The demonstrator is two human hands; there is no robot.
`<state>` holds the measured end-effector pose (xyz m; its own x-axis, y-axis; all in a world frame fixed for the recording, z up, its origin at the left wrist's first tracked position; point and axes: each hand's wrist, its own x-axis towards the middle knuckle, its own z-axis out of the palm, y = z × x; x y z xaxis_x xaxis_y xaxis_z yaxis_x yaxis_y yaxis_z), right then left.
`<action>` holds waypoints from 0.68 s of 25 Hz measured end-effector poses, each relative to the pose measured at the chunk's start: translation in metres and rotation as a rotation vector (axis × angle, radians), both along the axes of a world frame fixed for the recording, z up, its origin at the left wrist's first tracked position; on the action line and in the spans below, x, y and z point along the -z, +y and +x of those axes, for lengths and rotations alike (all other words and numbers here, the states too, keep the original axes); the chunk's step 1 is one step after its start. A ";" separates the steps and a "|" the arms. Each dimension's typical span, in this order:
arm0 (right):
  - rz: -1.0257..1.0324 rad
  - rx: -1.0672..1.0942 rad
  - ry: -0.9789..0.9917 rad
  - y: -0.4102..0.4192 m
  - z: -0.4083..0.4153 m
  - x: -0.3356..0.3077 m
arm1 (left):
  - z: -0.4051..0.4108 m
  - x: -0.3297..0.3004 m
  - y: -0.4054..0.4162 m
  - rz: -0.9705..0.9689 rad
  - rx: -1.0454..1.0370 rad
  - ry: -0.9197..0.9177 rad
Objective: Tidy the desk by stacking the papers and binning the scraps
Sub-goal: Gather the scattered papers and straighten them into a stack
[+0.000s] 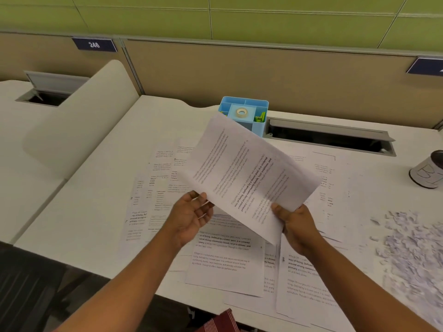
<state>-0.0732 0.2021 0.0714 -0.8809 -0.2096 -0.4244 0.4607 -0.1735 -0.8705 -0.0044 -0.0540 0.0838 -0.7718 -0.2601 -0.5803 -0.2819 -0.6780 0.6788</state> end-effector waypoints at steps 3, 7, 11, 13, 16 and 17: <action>-0.081 -0.018 -0.028 -0.016 0.012 0.004 | -0.008 0.001 0.026 0.061 -0.093 0.026; -0.118 -0.110 -0.038 -0.022 0.021 0.006 | -0.017 0.004 0.030 -0.002 -0.219 0.009; -0.134 -0.088 -0.034 -0.008 0.006 -0.001 | -0.014 0.006 0.016 -0.309 -0.211 -0.027; -0.122 -0.093 -0.055 0.004 -0.008 -0.009 | -0.009 0.006 0.006 -0.425 -0.143 -0.017; -0.039 -0.262 -0.087 0.017 -0.023 -0.018 | -0.004 0.007 -0.005 -0.508 0.002 -0.003; -0.012 -0.332 -0.094 0.017 -0.023 -0.019 | -0.003 0.008 -0.007 -0.519 0.054 -0.004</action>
<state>-0.0965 0.2186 0.0908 -0.7209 -0.4836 -0.4963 0.5720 -0.0108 -0.8202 -0.0073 -0.0610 0.0757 -0.7901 -0.4744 -0.3883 -0.3102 -0.2371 0.9206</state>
